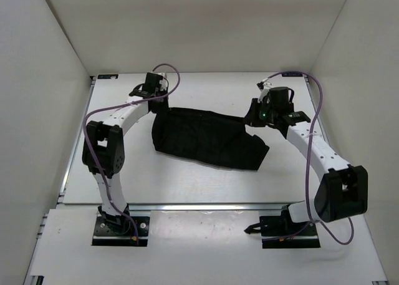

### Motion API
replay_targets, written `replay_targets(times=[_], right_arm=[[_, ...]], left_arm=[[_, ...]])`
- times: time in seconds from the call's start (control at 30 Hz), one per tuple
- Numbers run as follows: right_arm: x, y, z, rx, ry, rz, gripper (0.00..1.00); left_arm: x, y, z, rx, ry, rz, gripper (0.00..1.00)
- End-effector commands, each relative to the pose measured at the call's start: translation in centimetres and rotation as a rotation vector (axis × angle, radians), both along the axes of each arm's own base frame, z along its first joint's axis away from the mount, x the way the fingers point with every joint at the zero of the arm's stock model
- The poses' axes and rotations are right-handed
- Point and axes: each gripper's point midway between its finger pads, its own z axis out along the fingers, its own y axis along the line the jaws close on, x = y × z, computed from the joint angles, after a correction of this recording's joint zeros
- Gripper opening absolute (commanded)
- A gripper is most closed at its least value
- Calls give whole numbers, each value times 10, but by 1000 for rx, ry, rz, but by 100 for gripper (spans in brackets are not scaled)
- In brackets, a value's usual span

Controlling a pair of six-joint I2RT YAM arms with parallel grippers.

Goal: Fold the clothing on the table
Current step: Fold the skirt

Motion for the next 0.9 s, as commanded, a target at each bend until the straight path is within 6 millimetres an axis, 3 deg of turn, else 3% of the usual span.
replay_targets(times=[0.0, 0.07, 0.17, 0.33, 0.47, 0.53, 0.67, 0.7, 0.73, 0.77, 0.8, 0.87], right_arm=[[-10, 8, 21, 21, -39, -17, 0], [-17, 4, 17, 38, -29, -50, 0], [-28, -5, -6, 66, 59, -94, 0], [-40, -23, -49, 52, 177, -161, 0], [-44, -28, -79, 58, 236, -180, 0], [-45, -29, -91, 55, 269, -182, 0], [-44, -32, -112, 36, 326, -188, 0], [-43, -30, -113, 40, 337, -183, 4], [-44, -33, -119, 30, 357, -190, 23], [-40, -31, -117, 36, 358, -184, 33], [-39, -32, -115, 36, 364, -182, 50], [-34, -34, -108, 28, 346, -181, 70]], left_arm=[[5, 21, 69, -4, -169, 30, 0], [5, 25, 72, 9, -182, 27, 0], [15, 21, 79, 35, -194, 10, 0], [24, -2, 39, 64, -102, -38, 0], [27, -8, 6, 83, -36, -49, 1], [29, -10, -4, 83, -15, -55, 5], [40, -12, -19, 95, 10, -49, 23], [46, -15, -15, 89, -3, -53, 33], [50, -19, -16, 91, 3, -58, 43], [52, -18, -18, 93, 15, -54, 49], [56, -22, -13, 89, 4, -59, 61], [62, -22, 7, 95, -34, -57, 78]])
